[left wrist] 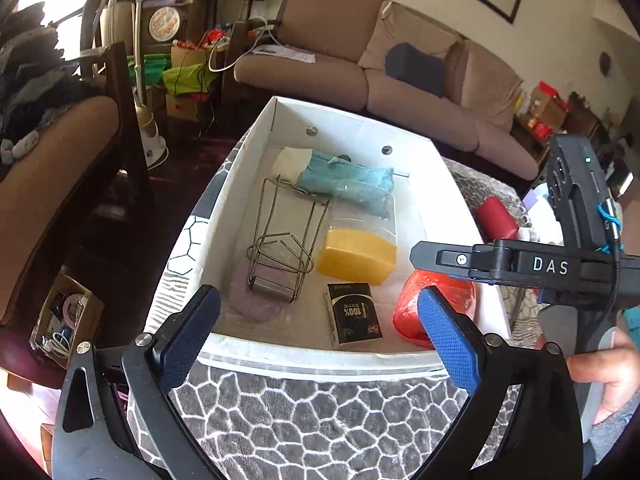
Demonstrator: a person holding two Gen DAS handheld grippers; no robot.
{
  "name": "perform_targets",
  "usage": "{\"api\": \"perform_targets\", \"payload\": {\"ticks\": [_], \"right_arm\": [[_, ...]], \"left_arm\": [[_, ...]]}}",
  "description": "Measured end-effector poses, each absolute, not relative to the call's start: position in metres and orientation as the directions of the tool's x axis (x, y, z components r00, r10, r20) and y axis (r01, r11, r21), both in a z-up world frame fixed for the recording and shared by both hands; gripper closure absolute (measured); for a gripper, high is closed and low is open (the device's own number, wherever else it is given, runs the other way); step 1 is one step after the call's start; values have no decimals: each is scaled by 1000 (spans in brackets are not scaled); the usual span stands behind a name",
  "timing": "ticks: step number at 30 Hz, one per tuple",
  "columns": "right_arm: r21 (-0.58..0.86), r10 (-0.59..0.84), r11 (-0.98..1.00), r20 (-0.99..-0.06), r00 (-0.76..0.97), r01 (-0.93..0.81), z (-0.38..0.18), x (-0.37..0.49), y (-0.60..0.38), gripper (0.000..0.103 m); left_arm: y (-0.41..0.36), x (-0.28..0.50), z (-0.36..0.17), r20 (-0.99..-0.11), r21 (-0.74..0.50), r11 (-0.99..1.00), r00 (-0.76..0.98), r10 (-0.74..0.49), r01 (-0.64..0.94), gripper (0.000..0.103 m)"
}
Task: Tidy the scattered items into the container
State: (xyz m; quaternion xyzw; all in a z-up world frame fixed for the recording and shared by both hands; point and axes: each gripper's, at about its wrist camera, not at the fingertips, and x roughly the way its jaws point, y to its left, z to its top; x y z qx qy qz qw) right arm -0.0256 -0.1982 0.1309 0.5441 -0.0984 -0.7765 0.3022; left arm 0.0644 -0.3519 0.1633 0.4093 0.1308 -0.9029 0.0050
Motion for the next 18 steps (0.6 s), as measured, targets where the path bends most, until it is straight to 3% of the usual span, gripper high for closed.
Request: {"api": "perform_targets", "payload": {"ticks": [6,11,18], "right_arm": [[483,-598,-785,-754,-272,387,160,-4,-182,21],[443,-589,-790,-741,-323,423,185,18,-167,0],[416,-569,-802,-750,-336,428,200,50,-138,0]], "left_arm": [[-333,83,185,-741,-201,-976,-665,94,86,0],[-315,104,206,-723,-169,-983,-687,74,72,0],[-291,133,227,-713,-142,-989,-698,67,51,0]]}}
